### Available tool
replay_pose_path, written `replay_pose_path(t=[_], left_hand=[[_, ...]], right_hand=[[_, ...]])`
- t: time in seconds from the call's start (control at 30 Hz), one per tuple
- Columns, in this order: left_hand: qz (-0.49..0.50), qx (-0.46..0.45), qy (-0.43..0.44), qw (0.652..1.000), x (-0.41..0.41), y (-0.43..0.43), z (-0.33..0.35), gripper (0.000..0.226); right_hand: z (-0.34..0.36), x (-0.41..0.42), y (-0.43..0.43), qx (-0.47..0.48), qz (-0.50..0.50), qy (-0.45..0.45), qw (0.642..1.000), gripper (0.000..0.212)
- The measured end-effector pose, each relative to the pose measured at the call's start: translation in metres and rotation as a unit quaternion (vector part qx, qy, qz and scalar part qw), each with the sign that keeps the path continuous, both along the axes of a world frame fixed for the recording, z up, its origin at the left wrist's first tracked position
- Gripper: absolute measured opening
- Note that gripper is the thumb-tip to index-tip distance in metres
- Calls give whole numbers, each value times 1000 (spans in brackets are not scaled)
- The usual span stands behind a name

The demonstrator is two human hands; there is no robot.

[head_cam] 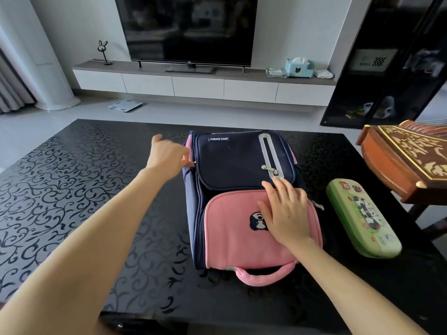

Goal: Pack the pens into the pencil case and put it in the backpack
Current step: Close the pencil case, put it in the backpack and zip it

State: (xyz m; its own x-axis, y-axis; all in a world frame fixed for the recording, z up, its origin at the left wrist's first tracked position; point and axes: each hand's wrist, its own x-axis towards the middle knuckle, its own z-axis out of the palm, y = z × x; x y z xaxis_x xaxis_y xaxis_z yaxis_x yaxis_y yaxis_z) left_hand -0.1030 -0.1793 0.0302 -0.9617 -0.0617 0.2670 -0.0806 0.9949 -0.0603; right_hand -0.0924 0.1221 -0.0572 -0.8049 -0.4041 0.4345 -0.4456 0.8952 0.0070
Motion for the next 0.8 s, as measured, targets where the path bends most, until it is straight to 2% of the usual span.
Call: replay_pose_path(t=[0.07, 0.13, 0.17, 0.23, 0.27, 0.33, 0.43, 0.53, 0.6, 0.7, 0.77, 0.8], left_hand=[[1, 34, 48, 998, -4, 22, 10, 27], [-94, 145, 143, 974, 3, 46, 17, 40], [-150, 172, 148, 962, 9, 58, 16, 39], [-217, 112, 83, 966, 16, 77, 3, 37], [-213, 68, 35, 974, 19, 82, -3, 44], [-159, 16, -53, 986, 19, 86, -15, 54], [-111, 8, -66, 992, 19, 84, -22, 58], [-89, 59, -61, 992, 24, 89, -26, 58], [-82, 108, -58, 989, 27, 93, -24, 57], [-89, 126, -39, 987, 30, 94, -21, 50], [-98, 61, -12, 993, 32, 95, -20, 41], [-106, 34, -2, 994, 32, 96, -20, 34]], right_hand=[[-1, 2, 1, -20, 9, 0, 1000, 48], [1, 6, 9, -53, 24, 21, 998, 47], [3, 9, 19, -82, 19, 37, 996, 46], [3, 15, 51, -158, -49, 65, 984, 45], [2, 16, 70, -179, -108, 65, 976, 46], [-2, 14, 109, -152, -239, 21, 959, 53], [-5, 3, 151, -92, -354, -125, 922, 66], [-11, -8, 178, -7, -375, -251, 893, 99], [-23, -12, 186, -4, -371, -292, 882, 110], [-32, -10, 189, -63, -367, -249, 894, 102], [-31, -10, 189, -111, -360, -223, 899, 92], [-28, -11, 189, -174, -360, -227, 888, 86]])
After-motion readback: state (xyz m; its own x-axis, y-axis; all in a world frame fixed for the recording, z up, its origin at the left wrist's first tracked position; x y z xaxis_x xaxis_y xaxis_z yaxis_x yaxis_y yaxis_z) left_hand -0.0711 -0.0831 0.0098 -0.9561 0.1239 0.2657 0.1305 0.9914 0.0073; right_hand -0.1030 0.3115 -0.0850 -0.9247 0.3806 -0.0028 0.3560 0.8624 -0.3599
